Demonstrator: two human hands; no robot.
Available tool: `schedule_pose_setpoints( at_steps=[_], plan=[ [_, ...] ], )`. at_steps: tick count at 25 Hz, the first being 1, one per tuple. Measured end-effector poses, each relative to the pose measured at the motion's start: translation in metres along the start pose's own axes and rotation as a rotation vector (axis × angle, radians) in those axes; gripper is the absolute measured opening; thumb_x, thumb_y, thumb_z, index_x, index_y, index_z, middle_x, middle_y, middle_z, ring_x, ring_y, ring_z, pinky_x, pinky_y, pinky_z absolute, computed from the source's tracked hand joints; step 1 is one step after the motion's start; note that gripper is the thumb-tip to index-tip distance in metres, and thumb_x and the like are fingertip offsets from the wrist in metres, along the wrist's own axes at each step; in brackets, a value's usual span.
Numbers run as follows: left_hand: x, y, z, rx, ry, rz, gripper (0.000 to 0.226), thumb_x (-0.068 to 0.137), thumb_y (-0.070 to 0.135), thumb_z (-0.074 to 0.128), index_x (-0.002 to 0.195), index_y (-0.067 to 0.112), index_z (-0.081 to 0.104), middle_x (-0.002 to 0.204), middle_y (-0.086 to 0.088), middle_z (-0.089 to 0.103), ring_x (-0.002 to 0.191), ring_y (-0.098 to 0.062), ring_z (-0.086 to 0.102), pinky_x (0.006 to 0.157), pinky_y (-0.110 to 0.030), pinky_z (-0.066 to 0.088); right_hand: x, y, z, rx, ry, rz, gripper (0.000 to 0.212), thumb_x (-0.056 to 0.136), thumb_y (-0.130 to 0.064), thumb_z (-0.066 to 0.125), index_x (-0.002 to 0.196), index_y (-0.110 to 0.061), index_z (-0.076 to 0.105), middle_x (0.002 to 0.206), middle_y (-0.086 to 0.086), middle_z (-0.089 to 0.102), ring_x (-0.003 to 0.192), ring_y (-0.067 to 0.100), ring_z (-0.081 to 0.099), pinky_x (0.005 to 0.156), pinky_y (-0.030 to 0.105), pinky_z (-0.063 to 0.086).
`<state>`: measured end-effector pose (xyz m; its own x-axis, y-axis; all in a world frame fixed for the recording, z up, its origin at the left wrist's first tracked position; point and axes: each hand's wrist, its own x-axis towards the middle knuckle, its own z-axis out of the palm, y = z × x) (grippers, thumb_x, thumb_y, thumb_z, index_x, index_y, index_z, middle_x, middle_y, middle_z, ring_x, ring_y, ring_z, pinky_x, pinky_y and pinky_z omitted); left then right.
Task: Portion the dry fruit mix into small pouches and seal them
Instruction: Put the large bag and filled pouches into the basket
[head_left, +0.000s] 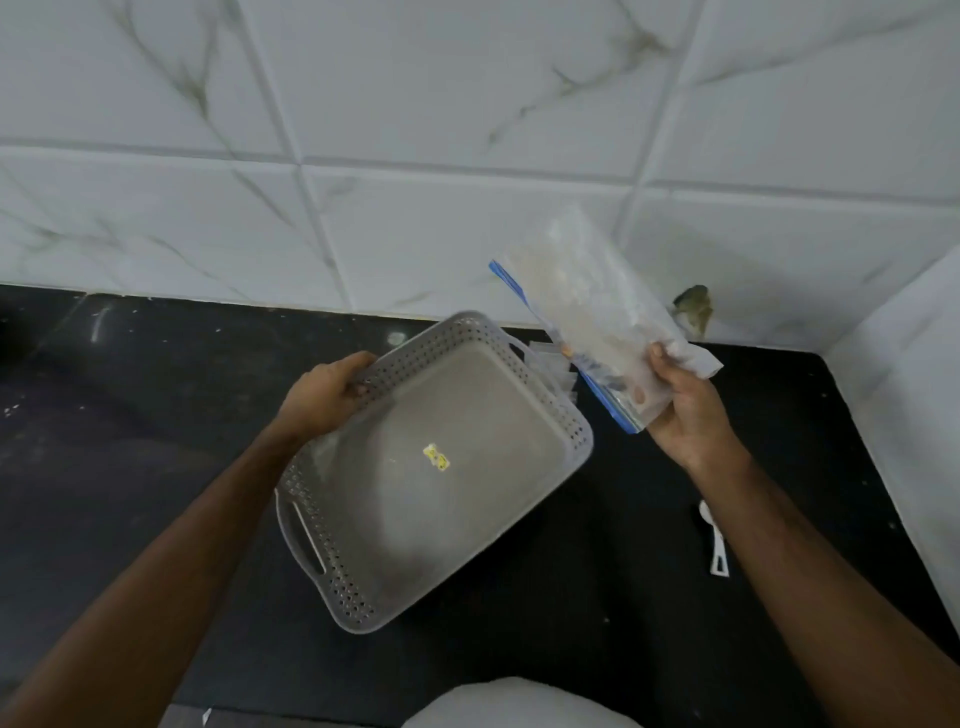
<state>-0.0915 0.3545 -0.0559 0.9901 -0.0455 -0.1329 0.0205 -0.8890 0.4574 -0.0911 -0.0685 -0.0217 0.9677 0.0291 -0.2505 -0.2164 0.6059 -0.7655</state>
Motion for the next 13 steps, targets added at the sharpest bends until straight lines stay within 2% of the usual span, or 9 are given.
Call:
schedule_pose_setpoints(
  at_steps=[2, 6, 8, 10, 13],
  plan=[
    [0.005, 0.036, 0.016, 0.03, -0.07, 0.101, 0.055, 0.08, 0.038, 0.048, 0.132, 0.025, 0.059, 0.114, -0.007, 0.074, 0.102, -0.033, 0.069, 0.085, -0.042, 0.054, -0.015, -0.001, -0.01, 0.013, 0.009, -0.02, 0.034, 0.104, -0.015, 0.051, 0.138, -0.006, 0.049, 0.14, 0.02, 0.055, 0.069, 0.011, 0.068, 0.054, 0.025, 0.055],
    [0.005, 0.09, 0.06, 0.079, -0.192, 0.25, 0.053, 0.082, 0.04, 0.041, 0.132, 0.03, 0.058, 0.118, -0.001, 0.073, 0.104, -0.029, 0.069, 0.089, -0.042, 0.054, -0.057, 0.002, -0.041, -0.047, 0.071, -0.062, 0.047, 0.104, -0.019, 0.054, 0.146, 0.0, 0.045, 0.149, 0.024, 0.048, 0.099, 0.024, 0.068, 0.058, 0.03, 0.056],
    [0.003, 0.106, 0.081, 0.123, -0.247, 0.301, 0.053, 0.084, 0.043, 0.039, 0.133, 0.033, 0.056, 0.119, 0.0, 0.072, 0.106, -0.028, 0.069, 0.091, -0.043, 0.054, -0.084, 0.008, -0.062, -0.098, 0.142, -0.047, 0.044, 0.105, -0.02, 0.052, 0.145, -0.003, 0.048, 0.146, 0.021, 0.053, 0.118, 0.034, 0.064, 0.08, 0.043, 0.056],
    [-0.002, 0.116, 0.102, 0.147, -0.302, 0.326, 0.053, 0.085, 0.046, 0.038, 0.134, 0.035, 0.055, 0.121, 0.001, 0.071, 0.108, -0.027, 0.068, 0.092, -0.042, 0.052, -0.109, 0.016, -0.085, -0.116, 0.21, -0.033, 0.041, 0.106, -0.02, 0.049, 0.145, -0.006, 0.049, 0.144, 0.017, 0.057, 0.131, 0.037, 0.056, 0.103, 0.056, 0.046],
    [-0.009, 0.128, 0.123, 0.173, -0.364, 0.361, 0.057, 0.086, 0.053, 0.036, 0.141, 0.042, 0.049, 0.123, 0.0, 0.071, 0.109, -0.026, 0.068, 0.093, -0.042, 0.052, -0.139, 0.024, -0.114, -0.107, 0.306, -0.03, 0.042, 0.106, -0.02, 0.05, 0.147, -0.009, 0.047, 0.145, 0.015, 0.057, 0.132, 0.034, 0.056, 0.108, 0.056, 0.043]
  ],
)
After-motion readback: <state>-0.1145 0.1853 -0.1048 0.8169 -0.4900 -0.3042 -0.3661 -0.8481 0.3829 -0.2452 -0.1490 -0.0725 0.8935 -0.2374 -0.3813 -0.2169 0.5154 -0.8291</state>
